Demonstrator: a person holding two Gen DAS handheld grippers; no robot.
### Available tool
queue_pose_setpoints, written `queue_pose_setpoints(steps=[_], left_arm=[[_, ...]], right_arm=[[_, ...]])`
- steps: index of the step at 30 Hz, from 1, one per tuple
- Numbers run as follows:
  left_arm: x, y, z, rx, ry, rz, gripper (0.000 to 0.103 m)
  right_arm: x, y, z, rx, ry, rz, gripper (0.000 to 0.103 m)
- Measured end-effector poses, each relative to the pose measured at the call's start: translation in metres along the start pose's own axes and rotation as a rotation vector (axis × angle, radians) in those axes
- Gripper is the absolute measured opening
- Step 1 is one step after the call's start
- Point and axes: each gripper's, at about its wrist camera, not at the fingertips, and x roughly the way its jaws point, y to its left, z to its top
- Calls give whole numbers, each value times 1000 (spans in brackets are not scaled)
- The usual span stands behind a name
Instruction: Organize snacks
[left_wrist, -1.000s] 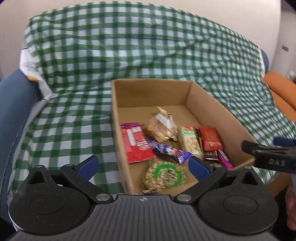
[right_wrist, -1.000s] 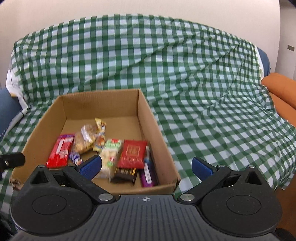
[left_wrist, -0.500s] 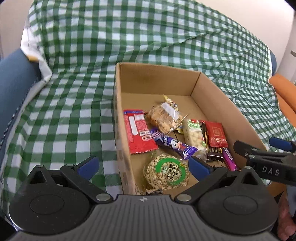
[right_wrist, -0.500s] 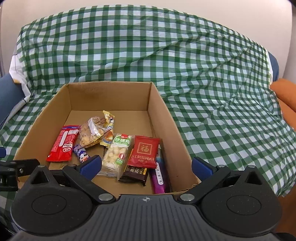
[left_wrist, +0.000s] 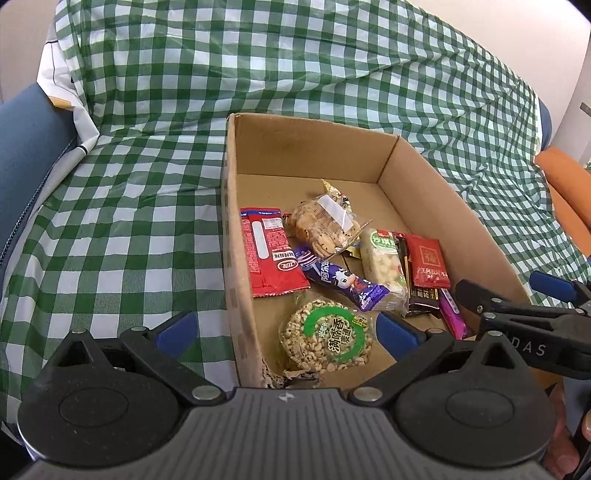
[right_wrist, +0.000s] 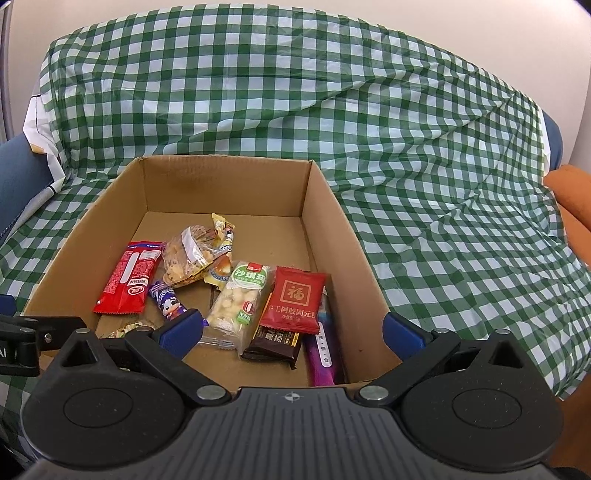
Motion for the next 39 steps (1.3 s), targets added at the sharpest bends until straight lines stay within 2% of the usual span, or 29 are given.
queue_pose_setpoints(steps=[39], left_arm=[[-1,-6,-1,6,-10,-11,103]], right_arm=[[1,4,-1,-23,0,5,102]])
